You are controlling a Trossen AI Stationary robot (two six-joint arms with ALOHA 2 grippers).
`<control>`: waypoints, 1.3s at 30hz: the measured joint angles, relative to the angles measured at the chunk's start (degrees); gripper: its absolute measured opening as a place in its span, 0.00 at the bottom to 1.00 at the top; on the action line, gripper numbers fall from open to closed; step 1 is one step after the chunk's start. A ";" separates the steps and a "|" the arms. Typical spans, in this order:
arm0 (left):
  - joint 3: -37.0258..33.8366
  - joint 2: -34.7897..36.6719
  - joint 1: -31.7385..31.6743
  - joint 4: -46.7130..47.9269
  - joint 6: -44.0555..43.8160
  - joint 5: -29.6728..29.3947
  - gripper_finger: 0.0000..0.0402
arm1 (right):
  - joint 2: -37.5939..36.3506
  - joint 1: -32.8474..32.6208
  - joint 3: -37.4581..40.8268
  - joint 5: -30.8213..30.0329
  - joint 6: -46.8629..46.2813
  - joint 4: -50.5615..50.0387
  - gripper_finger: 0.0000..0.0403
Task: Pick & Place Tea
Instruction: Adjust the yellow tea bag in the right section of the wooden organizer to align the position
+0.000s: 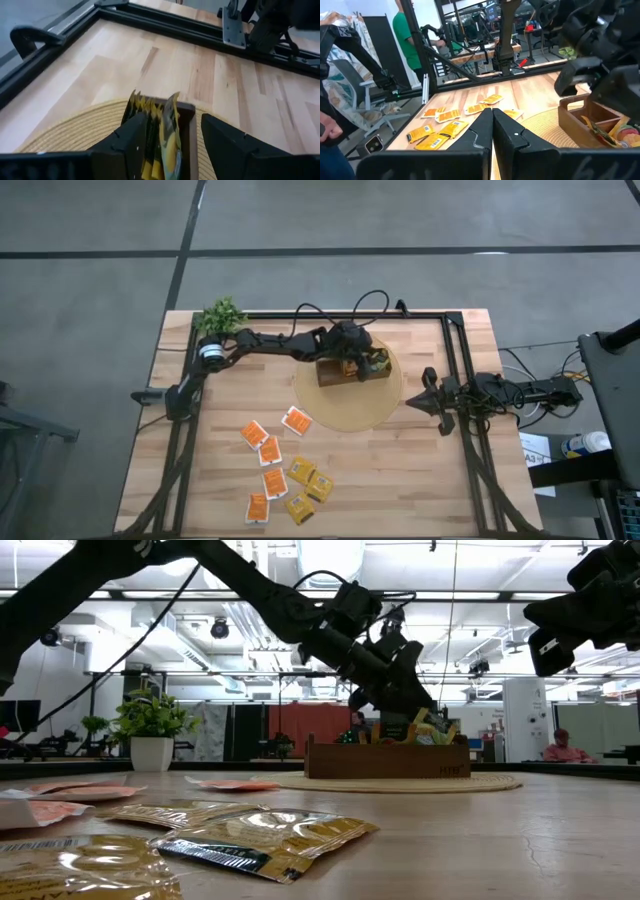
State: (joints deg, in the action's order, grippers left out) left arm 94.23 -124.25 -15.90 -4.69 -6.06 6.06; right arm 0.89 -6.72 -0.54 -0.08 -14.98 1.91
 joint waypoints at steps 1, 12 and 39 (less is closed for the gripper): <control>0.45 0.00 0.02 0.58 0.21 -0.06 0.46 | 0.00 0.00 -0.01 0.02 -0.01 0.00 0.02; 0.23 -0.22 0.00 3.22 0.13 -0.59 0.34 | 0.02 0.00 -0.02 0.01 -0.02 -0.02 0.02; -1.33 4.14 1.36 3.99 -2.44 -3.87 0.00 | 0.00 0.02 0.00 0.03 -0.01 -0.02 0.02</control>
State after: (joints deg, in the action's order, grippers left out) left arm 92.90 -120.10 -14.54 -0.71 -8.51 2.19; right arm 0.89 -6.71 -0.54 -0.05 -14.99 1.89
